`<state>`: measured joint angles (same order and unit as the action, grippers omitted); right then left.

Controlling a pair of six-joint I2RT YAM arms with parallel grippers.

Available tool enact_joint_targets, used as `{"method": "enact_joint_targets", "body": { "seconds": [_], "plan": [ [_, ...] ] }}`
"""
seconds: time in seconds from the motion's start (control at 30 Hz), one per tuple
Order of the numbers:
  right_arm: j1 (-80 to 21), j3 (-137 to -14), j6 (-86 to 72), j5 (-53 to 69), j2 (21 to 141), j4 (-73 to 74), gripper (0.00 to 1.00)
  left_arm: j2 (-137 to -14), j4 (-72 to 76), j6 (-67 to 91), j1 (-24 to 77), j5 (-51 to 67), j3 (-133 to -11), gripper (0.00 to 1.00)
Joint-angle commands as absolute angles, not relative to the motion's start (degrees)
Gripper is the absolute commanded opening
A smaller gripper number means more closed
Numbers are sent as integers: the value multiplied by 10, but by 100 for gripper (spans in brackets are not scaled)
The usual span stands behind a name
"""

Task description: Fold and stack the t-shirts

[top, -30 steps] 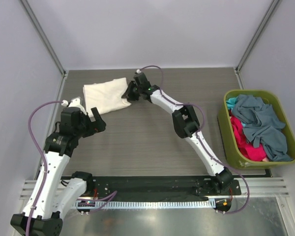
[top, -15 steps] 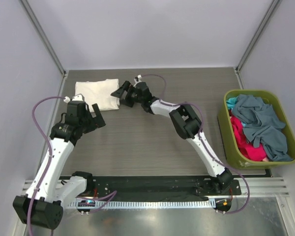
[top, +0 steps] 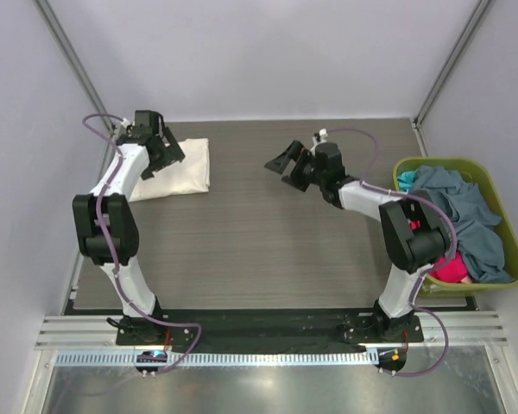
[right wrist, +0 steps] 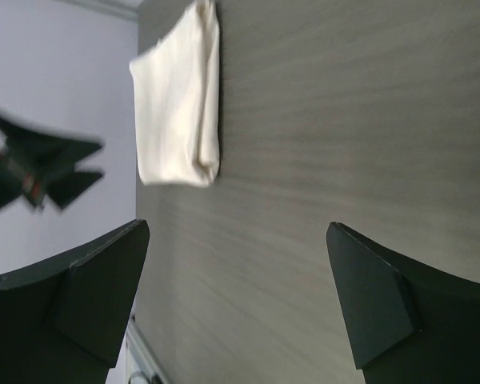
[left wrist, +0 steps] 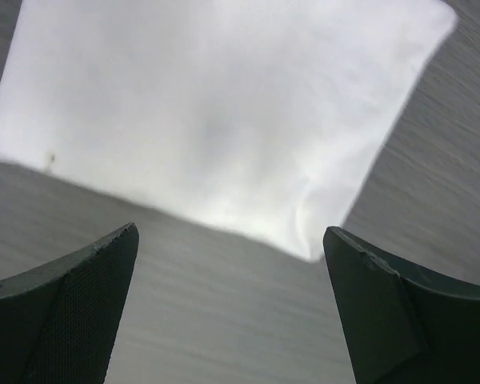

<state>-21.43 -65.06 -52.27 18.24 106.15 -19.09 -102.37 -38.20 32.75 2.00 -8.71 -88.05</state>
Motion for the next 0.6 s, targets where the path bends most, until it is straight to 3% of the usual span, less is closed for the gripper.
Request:
{"method": "enact_joint_targets", "body": {
  "seconds": [0.0, 0.23, 0.57],
  "plan": [
    [-241, -576, -505, 221, 991, -222, 100, -1108, -373, 325, 3, -76, -951, 98],
    [-243, -452, -479, 225, 884, -221, 100, -1268, -387, 318, -33, -76, -1063, 97],
    [-243, -413, -454, 226, 841, -191, 100, -1466, -475, 294, -74, -109, -1294, 96]
  ]
}}
